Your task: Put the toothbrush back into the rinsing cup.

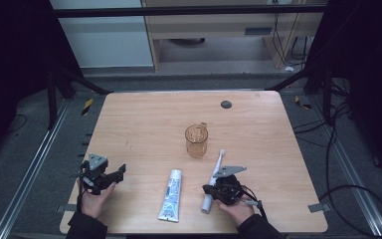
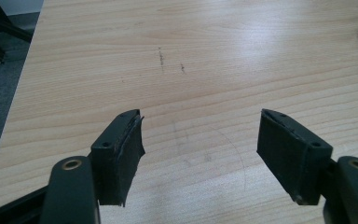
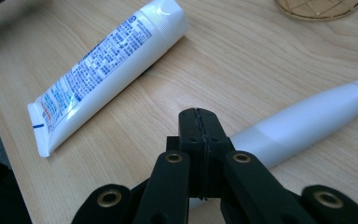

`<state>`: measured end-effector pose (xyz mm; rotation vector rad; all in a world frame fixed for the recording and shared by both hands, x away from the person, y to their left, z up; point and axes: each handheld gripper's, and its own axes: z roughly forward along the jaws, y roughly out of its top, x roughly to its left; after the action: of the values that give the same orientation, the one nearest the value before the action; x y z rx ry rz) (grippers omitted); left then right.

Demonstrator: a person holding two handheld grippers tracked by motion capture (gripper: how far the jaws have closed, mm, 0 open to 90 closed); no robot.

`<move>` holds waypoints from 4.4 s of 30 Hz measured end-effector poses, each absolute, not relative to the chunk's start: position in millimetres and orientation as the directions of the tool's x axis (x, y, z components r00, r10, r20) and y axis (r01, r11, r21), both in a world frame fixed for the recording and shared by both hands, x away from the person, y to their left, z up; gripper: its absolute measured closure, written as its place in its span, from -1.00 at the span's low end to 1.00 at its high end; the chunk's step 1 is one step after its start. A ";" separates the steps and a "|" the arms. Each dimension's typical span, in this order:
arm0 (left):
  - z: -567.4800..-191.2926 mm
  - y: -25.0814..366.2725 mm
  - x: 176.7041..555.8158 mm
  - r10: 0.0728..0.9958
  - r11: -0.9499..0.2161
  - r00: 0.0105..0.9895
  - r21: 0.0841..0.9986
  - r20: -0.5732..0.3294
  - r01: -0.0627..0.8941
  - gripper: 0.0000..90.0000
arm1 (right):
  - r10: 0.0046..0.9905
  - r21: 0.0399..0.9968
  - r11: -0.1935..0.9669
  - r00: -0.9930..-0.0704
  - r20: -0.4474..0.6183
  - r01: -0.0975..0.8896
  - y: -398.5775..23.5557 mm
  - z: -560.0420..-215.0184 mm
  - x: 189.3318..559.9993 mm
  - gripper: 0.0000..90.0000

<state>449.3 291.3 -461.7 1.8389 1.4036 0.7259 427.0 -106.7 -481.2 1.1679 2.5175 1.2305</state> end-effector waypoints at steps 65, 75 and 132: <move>-462.3 291.4 449.9 0.967 -0.165 0.253 0.800 0.017 0.577 -0.34 | 0.784 0.654 0.329 -0.584 0.213 0.681 -179.5 -484.1 404.4 0.99; -462.5 291.5 450.0 0.968 -0.165 0.252 0.799 0.017 0.578 -0.34 | 0.801 0.646 0.318 -0.561 0.209 0.694 -190.6 -485.5 401.3 0.99; -469.7 295.3 456.7 0.955 -0.215 0.292 0.801 0.053 0.559 -0.52 | 0.796 0.540 0.491 -0.604 0.041 0.684 -137.5 -433.0 507.3 0.26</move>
<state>456.7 295.3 -469.7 1.8821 1.3544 0.7414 507.3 -137.5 -433.0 1.2713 2.5209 0.7671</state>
